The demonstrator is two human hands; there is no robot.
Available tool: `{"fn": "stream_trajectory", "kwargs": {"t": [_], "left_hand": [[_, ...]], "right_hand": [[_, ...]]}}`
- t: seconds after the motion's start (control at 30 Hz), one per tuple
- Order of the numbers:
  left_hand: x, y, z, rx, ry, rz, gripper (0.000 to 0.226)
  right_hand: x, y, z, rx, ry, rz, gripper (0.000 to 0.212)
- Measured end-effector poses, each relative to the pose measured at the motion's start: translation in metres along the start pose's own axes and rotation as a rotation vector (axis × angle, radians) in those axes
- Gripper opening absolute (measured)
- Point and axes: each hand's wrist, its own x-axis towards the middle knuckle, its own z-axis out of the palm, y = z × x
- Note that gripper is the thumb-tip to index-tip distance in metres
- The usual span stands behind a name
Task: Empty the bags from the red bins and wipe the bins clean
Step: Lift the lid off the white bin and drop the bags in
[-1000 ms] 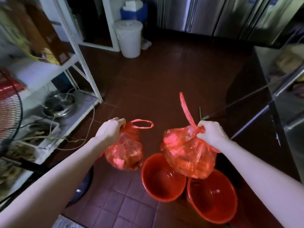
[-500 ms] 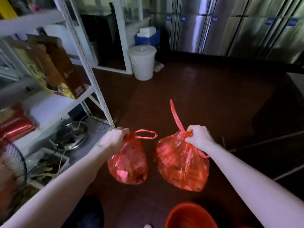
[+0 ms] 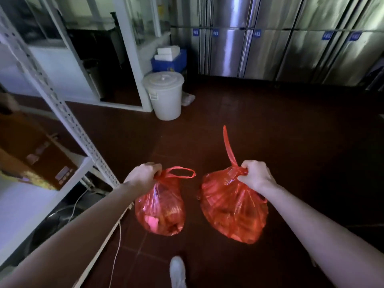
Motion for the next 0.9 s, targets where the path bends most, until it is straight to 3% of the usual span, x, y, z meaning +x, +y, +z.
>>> {"fn": "stream_trajectory", "kwargs": {"t": [0.2, 0.3, 0.37, 0.9], "left_hand": [[0.17, -0.057, -0.025, -0.031, -0.01, 0.092, 0.012], [0.253, -0.082, -0.04, -0.05, 0.004, 0.125, 0.012], [0.308, -0.095, -0.046, -0.075, 0.018, 0.136, 0.014], [0.778, -0.186, -0.064, -0.111, -0.022, 0.161, 0.021]], "right_hand": [[0.154, -0.029, -0.013, 0.002, -0.01, 0.074, 0.006], [0.232, -0.036, -0.02, -0.016, 0.052, 0.046, 0.029], [0.284, -0.039, -0.022, -0.013, 0.068, 0.064, 0.032], [0.781, -0.088, -0.031, 0.041, -0.032, 0.02, 0.029]]}}
